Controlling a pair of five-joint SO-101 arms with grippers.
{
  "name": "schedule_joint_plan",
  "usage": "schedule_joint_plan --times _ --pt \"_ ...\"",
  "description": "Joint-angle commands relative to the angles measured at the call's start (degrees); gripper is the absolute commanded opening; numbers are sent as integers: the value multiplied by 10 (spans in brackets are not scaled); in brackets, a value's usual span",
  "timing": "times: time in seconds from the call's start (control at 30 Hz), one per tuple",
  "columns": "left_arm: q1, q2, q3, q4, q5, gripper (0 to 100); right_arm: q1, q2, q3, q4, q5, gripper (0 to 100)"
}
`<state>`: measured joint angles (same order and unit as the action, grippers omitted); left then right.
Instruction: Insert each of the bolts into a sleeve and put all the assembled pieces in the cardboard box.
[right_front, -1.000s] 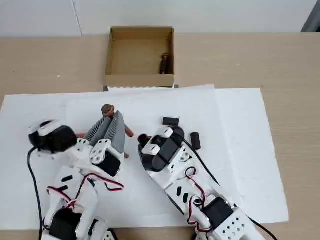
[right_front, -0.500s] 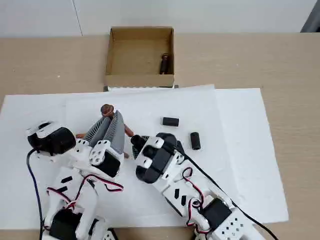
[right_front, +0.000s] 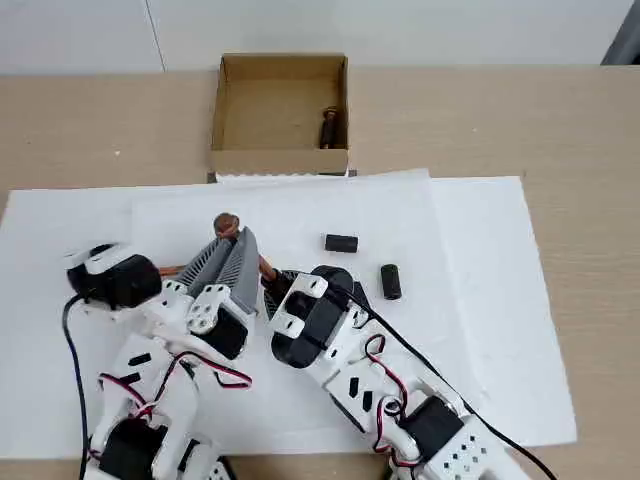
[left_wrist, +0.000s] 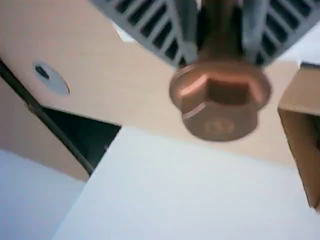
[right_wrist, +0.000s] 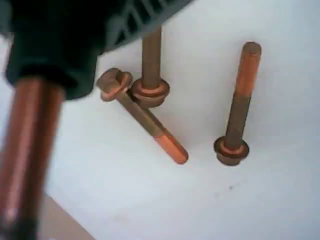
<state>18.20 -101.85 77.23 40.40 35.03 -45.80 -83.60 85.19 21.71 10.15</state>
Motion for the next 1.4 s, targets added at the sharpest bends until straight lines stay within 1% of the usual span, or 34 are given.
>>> schedule_joint_plan --times 0.0,0.17,0.3,0.53,0.77,1.03,1.07,1.23,1.27,1.37 --pt "7 -7 -2 3 7 5 -4 -4 -26 -15 5 3" --pt "7 -7 3 3 7 5 -4 -4 -33 -15 6 3" --pt "11 -7 34 4 7 5 -4 -4 -33 -16 30 3" --pt "11 -7 74 7 7 5 -4 -4 -51 -37 33 3" --pt "64 -10 72 113 7 5 -4 -4 -51 -38 33 3" --pt "62 -10 59 116 6 13 6 -4 -49 -38 33 3" --pt "62 -10 58 116 6 33 10 -4 -48 -38 33 3" --pt "62 -10 58 118 4 231 18 -4 -47 -36 33 3" --pt "58 -10 57 117 3 244 18 -4 -48 -35 33 3" --pt "25 -7 41 117 -18 239 18 -4 -48 -34 33 3"
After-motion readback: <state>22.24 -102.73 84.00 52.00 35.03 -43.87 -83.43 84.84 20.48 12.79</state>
